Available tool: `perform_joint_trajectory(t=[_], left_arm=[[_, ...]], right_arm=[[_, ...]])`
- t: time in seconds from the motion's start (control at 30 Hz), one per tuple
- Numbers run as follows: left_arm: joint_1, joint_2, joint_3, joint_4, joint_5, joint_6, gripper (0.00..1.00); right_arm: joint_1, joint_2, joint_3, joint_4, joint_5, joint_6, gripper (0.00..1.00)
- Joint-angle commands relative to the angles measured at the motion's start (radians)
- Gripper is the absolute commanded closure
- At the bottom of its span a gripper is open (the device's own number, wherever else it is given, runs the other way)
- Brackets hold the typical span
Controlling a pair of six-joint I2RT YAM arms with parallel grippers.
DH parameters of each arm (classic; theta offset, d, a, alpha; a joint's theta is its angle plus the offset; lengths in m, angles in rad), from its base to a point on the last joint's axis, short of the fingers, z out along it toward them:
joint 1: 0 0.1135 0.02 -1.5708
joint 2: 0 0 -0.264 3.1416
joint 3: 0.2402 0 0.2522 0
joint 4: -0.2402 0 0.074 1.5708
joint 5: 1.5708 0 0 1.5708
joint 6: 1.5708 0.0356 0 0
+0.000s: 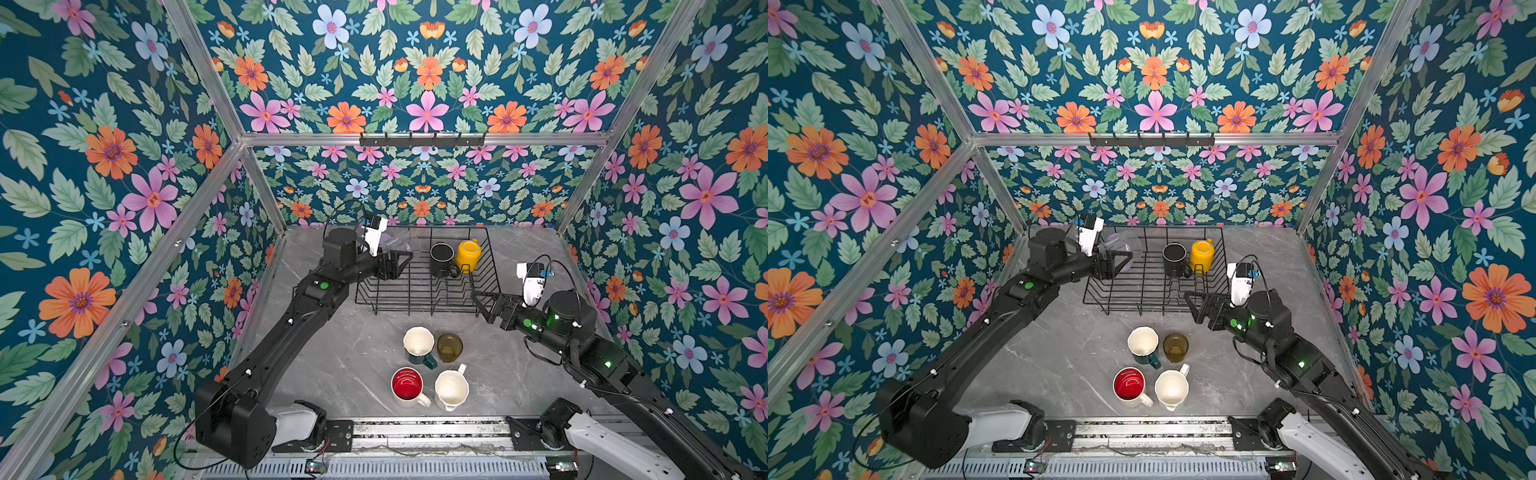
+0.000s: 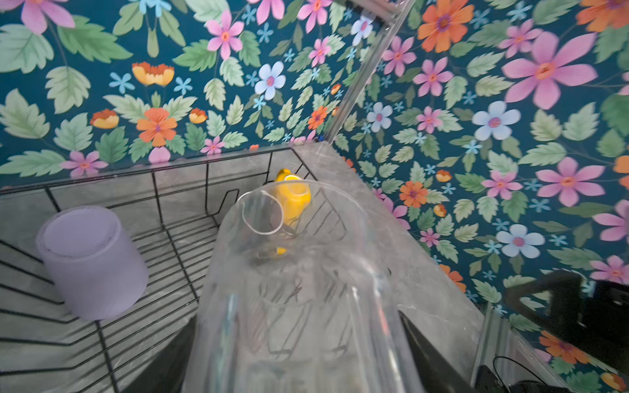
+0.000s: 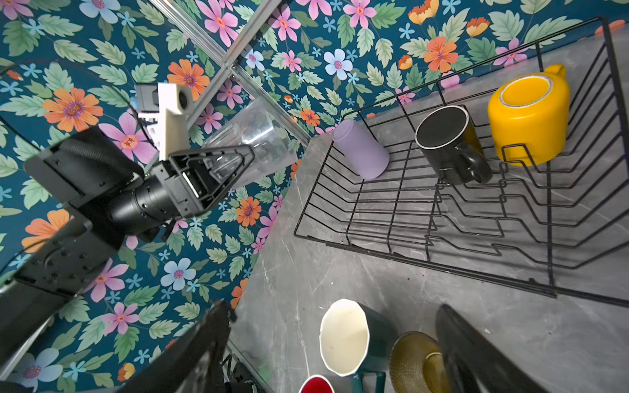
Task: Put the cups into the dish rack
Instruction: 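Carry the clear glass over the rack with the left gripper, then lower the clear glass upside down into the rack beside the lavender cup, open left gripper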
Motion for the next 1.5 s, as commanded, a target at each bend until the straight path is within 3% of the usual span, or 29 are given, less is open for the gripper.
perform_joint_trajectory(t=[0.0,0.3,0.8,1.47], left_arm=[[-0.013,0.071,0.094,-0.13,-0.116,0.05,1.0],[-0.065,0.335,0.361,-0.334,-0.315,0.096,1.0],[-0.109,0.71,0.72,-0.564,-0.439,0.147,1.0],[-0.109,0.976,0.895,-0.629,-0.486,0.135,1.0]], right_arm=[[0.001,-0.008,0.0,-0.007,0.02,-0.031,0.06],[0.001,-0.03,-0.009,-0.032,-0.012,-0.069,0.04],[0.0,-0.035,-0.02,-0.05,-0.042,-0.101,0.03],[-0.001,-0.031,-0.03,-0.046,-0.041,-0.1,0.03]])
